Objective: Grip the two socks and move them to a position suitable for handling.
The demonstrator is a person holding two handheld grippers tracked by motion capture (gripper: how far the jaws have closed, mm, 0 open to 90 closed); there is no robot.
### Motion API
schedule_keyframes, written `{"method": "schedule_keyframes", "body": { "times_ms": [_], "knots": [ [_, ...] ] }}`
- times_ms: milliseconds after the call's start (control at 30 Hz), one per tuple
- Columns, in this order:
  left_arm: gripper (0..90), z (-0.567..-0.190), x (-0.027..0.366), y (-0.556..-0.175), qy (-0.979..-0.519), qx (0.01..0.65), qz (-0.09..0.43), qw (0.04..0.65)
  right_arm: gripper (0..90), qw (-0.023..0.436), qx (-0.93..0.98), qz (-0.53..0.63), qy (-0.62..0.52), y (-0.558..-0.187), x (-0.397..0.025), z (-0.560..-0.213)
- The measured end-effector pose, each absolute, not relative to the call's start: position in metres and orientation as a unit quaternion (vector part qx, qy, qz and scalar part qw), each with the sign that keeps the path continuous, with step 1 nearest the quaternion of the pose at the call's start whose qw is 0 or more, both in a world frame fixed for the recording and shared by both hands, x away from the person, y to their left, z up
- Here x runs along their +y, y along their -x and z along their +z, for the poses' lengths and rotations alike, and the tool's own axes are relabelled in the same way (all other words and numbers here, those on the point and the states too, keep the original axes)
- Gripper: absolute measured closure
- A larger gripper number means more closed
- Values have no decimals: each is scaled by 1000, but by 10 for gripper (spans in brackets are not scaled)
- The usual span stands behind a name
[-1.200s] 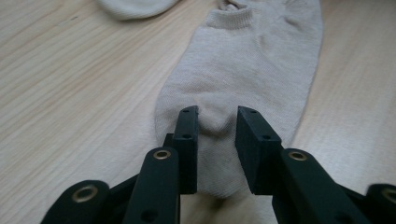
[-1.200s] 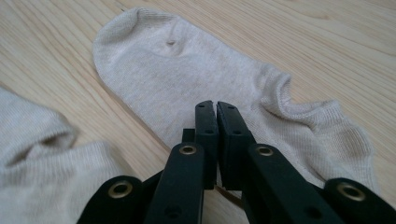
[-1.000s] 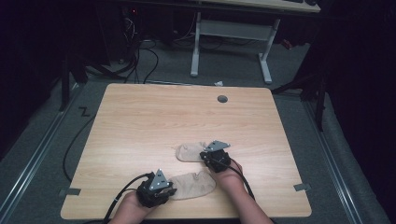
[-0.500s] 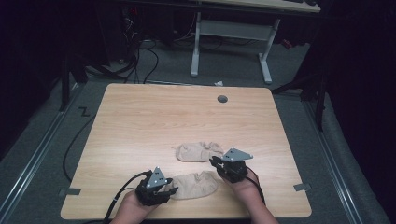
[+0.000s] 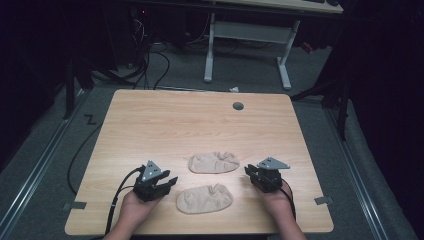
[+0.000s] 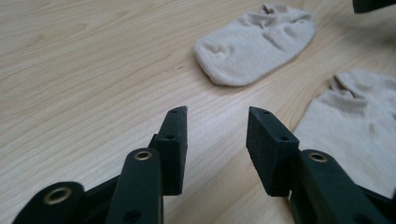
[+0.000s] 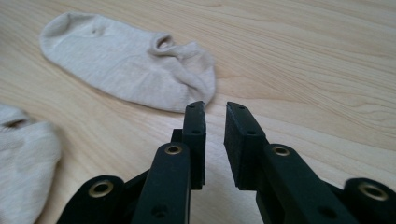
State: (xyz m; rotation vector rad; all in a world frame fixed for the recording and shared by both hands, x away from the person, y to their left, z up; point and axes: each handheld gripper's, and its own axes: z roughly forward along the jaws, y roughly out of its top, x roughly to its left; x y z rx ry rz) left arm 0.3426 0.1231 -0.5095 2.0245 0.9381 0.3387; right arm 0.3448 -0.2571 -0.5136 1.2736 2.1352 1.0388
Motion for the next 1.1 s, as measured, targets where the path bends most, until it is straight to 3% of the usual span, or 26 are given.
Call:
{"method": "schedule_keyframes", "body": {
  "times_ms": [133,200,267,367,533,600,767,967,1100],
  "knots": [
    [579,-506,112,-325,-832,345,98,423,749,220,782,376,-446,-345,-254,-513],
    [607,-507,104,-308,-851,314,71,414,745,219,785,379,-438,-342,-252,-512],
    [673,-513,96,-297,-878,287,85,374,741,219,788,378,-434,-343,-251,-513],
    [727,-523,98,-310,-862,333,94,370,746,209,785,386,-437,-346,-251,-512],
    [654,-517,102,-315,-845,338,81,405,738,210,784,384,-440,-346,-252,-513],
    [637,-510,101,-323,-832,347,101,421,718,209,779,388,-446,-349,-254,-513],
    [552,-515,83,-378,-812,390,153,406,682,196,770,387,-468,-368,-248,-515],
    [476,-521,64,-404,-807,403,158,401,601,190,772,375,-476,-392,-237,-521],
    [527,-525,59,-412,-807,407,160,398,572,180,780,358,-481,-402,-233,-529]
  ]
}}
